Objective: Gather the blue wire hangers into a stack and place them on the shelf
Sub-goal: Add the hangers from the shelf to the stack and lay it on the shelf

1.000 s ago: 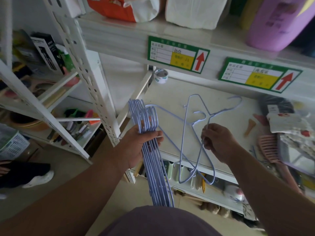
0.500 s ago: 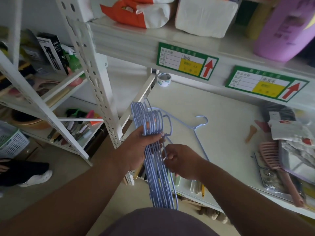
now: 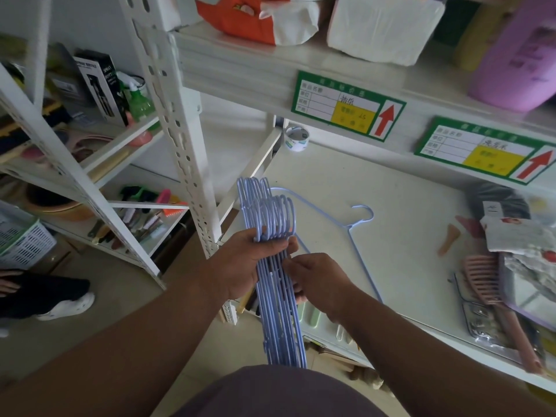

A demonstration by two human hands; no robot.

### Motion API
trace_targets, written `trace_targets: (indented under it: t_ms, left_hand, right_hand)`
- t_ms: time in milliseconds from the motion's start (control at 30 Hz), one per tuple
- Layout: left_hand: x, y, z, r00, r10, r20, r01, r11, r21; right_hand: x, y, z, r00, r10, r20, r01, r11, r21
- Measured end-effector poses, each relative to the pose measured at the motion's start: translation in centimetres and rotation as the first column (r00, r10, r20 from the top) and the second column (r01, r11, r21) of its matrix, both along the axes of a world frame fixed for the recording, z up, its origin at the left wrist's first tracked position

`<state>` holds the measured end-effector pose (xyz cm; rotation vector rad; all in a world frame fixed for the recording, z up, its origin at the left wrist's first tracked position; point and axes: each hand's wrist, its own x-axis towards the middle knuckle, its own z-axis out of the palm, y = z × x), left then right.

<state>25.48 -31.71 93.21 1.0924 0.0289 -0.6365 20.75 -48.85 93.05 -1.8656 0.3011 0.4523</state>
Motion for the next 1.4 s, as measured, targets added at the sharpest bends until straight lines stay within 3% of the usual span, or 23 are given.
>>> trace_targets:
  t_ms: [133, 233, 300, 467, 533, 700, 767, 833, 900, 967, 1233, 1333, 1400]
  left_hand:
    - [-0.2, -0.3, -0.2, 0.999, 0.051, 0.006, -0.051, 0.999, 0.002]
    - [-0.3, -0.3, -0.5, 0.998, 0.061, 0.021, -0.061, 0.998, -0.005]
    - [-0.3, -0.1, -0.6, 1.000, 0.012, 0.014, -0.011, 1.000, -0.019]
    - [0.0, 0.6, -0.8, 0.993, -0.114, 0.017, 0.115, 0.991, -0.071]
    - [0.1, 0.6, -1.0, 0.992, -0.121, 0.040, 0.123, 0.991, -0.054]
    - [0.4, 0.5, -1.1, 0.987, -0.160, 0.033, 0.162, 0.983, -0.090]
    - [0.3, 0.6, -1.1, 0.985, -0.168, 0.032, 0.170, 0.982, -0.085]
    - [0.4, 0.7, -1.4, 0.990, -0.139, 0.016, 0.140, 0.988, -0.063]
    - [0.4, 0.6, -1.5, 0.991, -0.130, 0.012, 0.130, 0.990, -0.054]
    - [0.3, 0.4, -1.4, 0.992, -0.124, 0.015, 0.125, 0.991, -0.057]
    - [0.4, 0.0, -1.3, 0.995, -0.099, 0.008, 0.099, 0.992, -0.081]
    - [0.3, -0.1, -1.3, 0.995, -0.095, 0.007, 0.095, 0.992, -0.085]
    - [0.2, -0.1, -1.2, 0.995, -0.099, 0.008, 0.099, 0.992, -0.078]
  right_hand:
    - [0.0, 0.1, -0.4, 0.999, -0.020, -0.032, 0.023, 0.998, 0.066]
    - [-0.2, -0.2, -0.8, 0.997, 0.061, -0.041, -0.057, 0.995, 0.078]
    - [0.0, -0.4, -0.8, 0.996, 0.076, -0.051, -0.073, 0.995, 0.074]
    - [0.0, -0.7, -0.9, 0.989, 0.057, -0.137, -0.018, 0.962, 0.273]
    - [-0.1, -0.5, -1.1, 0.987, 0.070, -0.143, -0.028, 0.960, 0.279]
    - [0.7, -1.6, -0.2, 0.978, 0.151, -0.141, -0.131, 0.980, 0.148]
    - [1.3, -3.3, 0.1, 0.990, 0.135, -0.036, -0.139, 0.975, -0.174]
    - [2.3, -6.3, -0.7, 0.984, 0.157, 0.088, -0.067, 0.774, -0.630]
    - [3.3, -9.6, -2.2, 0.986, 0.077, 0.151, 0.079, 0.581, -0.810]
    - [3.8, -11.9, -3.6, 0.997, -0.016, 0.082, 0.079, 0.498, -0.864]
    - [4.1, -13.4, -6.2, 0.993, -0.116, -0.004, 0.057, 0.517, -0.854]
    - [4.2, -13.6, -6.1, 0.983, -0.176, -0.054, 0.056, 0.564, -0.824]
    - [4.4, -13.6, -5.4, 0.967, -0.251, -0.040, 0.148, 0.684, -0.714]
